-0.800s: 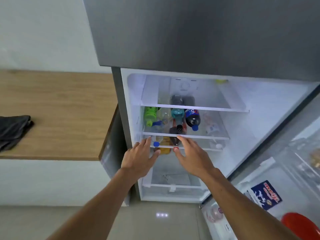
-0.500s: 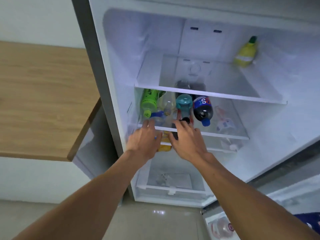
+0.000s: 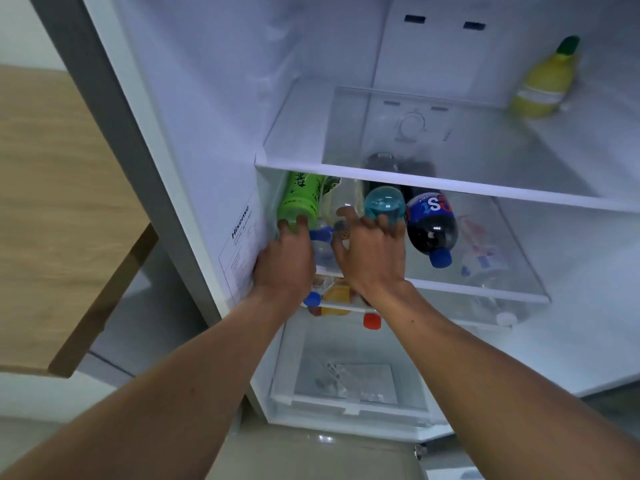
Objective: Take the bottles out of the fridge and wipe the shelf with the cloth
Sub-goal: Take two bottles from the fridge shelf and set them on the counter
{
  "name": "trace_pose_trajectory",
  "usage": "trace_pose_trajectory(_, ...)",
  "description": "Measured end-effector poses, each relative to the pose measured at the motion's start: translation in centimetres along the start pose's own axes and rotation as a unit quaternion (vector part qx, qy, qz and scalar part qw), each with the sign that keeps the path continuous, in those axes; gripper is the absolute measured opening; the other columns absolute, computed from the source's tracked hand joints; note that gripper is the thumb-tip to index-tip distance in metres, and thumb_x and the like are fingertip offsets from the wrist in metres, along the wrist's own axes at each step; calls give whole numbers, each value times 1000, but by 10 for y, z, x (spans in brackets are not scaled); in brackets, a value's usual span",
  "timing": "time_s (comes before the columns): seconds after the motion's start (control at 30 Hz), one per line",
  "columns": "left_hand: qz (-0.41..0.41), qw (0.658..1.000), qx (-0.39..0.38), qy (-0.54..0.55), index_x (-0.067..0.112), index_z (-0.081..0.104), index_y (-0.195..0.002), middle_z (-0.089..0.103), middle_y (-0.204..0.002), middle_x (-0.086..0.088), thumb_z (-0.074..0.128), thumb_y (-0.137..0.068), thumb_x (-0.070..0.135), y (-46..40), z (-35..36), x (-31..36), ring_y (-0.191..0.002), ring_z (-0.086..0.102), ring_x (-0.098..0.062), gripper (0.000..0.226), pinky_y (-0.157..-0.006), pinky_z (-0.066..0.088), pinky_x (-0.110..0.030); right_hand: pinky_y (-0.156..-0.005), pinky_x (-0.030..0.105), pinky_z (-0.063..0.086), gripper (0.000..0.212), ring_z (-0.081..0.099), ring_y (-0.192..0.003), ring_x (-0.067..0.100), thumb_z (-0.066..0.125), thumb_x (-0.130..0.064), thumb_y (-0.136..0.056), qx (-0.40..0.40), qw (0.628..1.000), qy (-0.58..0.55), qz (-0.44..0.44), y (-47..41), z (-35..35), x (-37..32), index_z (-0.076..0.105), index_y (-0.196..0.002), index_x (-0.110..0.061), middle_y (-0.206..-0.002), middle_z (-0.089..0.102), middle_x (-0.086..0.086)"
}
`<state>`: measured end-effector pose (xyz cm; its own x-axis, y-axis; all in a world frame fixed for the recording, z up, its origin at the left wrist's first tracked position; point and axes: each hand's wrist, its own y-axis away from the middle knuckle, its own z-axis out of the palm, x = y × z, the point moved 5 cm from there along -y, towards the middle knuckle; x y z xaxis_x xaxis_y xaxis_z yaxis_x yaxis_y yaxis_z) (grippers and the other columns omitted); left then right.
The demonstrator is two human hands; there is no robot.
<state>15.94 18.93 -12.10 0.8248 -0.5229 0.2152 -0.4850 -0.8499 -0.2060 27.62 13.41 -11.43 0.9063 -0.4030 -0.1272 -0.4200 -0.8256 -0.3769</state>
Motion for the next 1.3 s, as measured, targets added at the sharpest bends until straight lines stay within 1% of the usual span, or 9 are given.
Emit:
trace_pose_trajectory(0.17, -23, 999, 17, 15, 14, 34, -130, 47, -114, -16, 45, -92, 6, -9, 3, 0, -82, 64, -40, 39, -56, 42, -41, -88, 44, 30, 26, 56, -99, 30, 56, -37, -91, 4, 1000, 13, -6, -3, 9, -1, 58, -117, -30, -100, 72, 5)
trace_pose_trajectory(0.27, -19, 999, 18, 21, 15, 34, -128, 46, -115, -16, 45, -93, 7, -7, 2, 0, -82, 63, -40, 37, -57, 44, -41, -86, 43, 29, 29, 55, -99, 29, 62, -42, -89, 3, 1000, 6, 3, -3, 9, -2, 57, -115, -30, -101, 72, 5)
trace_pose_trajectory(0.47, -3, 1000, 21, 8, 18, 32, -128, 44, -115, -12, 44, -97, 21, 21, 0, 0, -78, 65, -34, 33, -57, 49, -39, -87, 42, 30, 19, 57, -96, 29, 67, -38, -87, 8, 1000, 7, 28, -1, 0, -4, 59, -103, -32, -91, 73, 4)
trace_pose_trajectory(0.67, 24, 1000, -19, 4, 22, 29, -123, 45, -115, -8, 68, -84, 23, 45, -3, -7, -77, 66, -31, 56, -61, 55, -40, -87, 42, 33, 25, 58, -96, 30, 72, -33, -80, 14, 1000, -12, 25, 22, -13, -11, 59, -101, -30, -86, 73, 6)
trace_pose_trajectory(0.87, 55, 998, 31, -13, 17, 46, -110, 56, -94, -4, 78, -72, 18, 78, -13, -13, -52, 63, -29, 49, -40, 48, -32, -76, 40, 38, 29, 54, -83, 28, 74, -29, -72, 27, 999, -5, 31, 63, -30, -18, 60, -98, -26, -79, 66, 3)
trace_pose_trajectory(1.03, 88, 996, 11, 24, 15, 46, -114, 53, -103, -4, 64, -86, 25, 112, -40, -15, -65, 64, -33, 35, -48, 45, -36, -67, 33, 53, 37, 58, -86, 24, 81, -20, -77, 14, 993, -112, 15, 104, -56, -26, 63, -110, -25, -95, 60, 5)
trace_pose_trajectory(1.1, 90, 995, 14, 38, 16, 46, -114, 52, -101, -4, 59, -88, 27, 125, -58, -15, -62, 63, -34, 31, -46, 43, -36, -63, 27, 50, 35, 56, -87, 21, 79, -22, -81, 4, 989, -145, 12, 115, -71, -30, 61, -111, -26, -97, 56, 4)
trace_pose_trajectory(1.17, 85, 995, 14, 49, 16, 46, -114, 51, -101, -3, 56, -89, 30, 134, -76, -16, -60, 62, -36, 30, -45, 41, -36, -61, 29, 50, 34, 54, -88, 22, 77, -22, -83, -8, 987, -161, 11, 123, -87, -35, 59, -111, -27, -96, 52, 3)
trace_pose_trajectory(1.3, 93, 994, 10, 59, 18, 44, -119, 53, -108, -3, 54, -91, 33, 148, -114, -13, -66, 64, -38, 34, -49, 47, -39, -62, 26, 46, 35, 57, -85, 21, 75, -14, -84, -21, 987, -159, 8, 127, -123, -43, 59, -114, -25, -97, 51, 1)
